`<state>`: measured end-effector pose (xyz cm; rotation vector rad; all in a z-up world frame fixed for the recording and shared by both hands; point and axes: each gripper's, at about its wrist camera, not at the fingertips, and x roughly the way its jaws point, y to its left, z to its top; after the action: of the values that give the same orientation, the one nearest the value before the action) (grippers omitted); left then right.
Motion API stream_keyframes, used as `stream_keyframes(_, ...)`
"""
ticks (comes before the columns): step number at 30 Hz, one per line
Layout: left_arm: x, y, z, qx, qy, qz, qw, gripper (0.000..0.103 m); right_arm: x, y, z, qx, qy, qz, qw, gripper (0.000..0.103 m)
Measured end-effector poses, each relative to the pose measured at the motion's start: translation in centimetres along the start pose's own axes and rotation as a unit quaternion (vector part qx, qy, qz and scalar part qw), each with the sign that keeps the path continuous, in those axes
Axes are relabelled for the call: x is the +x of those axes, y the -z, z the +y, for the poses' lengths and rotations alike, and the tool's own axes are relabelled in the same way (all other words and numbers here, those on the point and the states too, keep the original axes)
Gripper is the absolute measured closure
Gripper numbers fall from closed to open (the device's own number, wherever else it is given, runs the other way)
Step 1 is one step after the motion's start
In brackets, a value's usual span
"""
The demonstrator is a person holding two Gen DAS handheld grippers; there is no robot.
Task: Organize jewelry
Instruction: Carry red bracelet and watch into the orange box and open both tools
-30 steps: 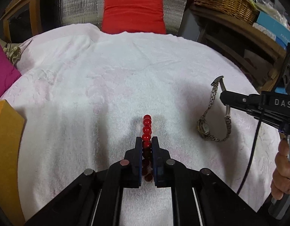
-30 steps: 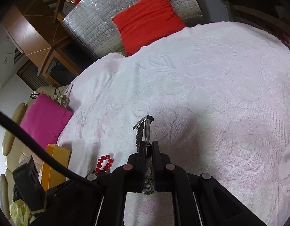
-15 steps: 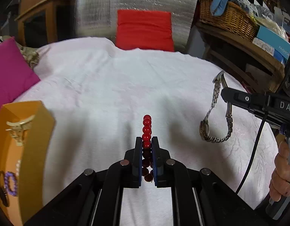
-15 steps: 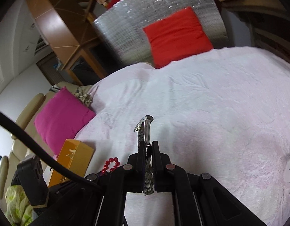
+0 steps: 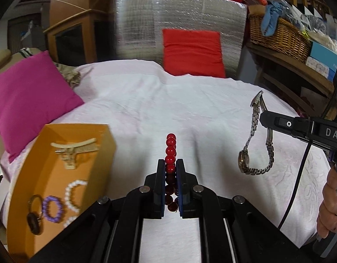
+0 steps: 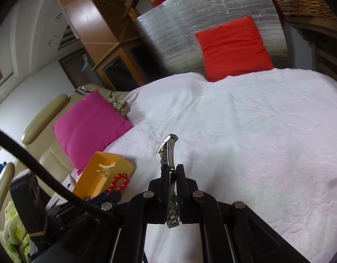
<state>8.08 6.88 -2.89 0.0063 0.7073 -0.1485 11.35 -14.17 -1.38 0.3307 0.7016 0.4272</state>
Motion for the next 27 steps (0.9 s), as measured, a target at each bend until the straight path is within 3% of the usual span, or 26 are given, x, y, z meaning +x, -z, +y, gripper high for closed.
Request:
stream_keyframes(14, -4.7, 1.0, 6.9, -0.049, -0.075, -0.035, 0.9954, 0.094, 2.6, 0.4, 8.7, -0.043, -0.059, 0.010, 0.997, 0.096)
stream_keyframes(27, -6.7, 3.9, 14.9, -0.098, -0.195, -0.037, 0.9752, 0.094, 6.0, 2.6, 16.8, -0.094, -0.143, 0.034, 0.985, 0.096)
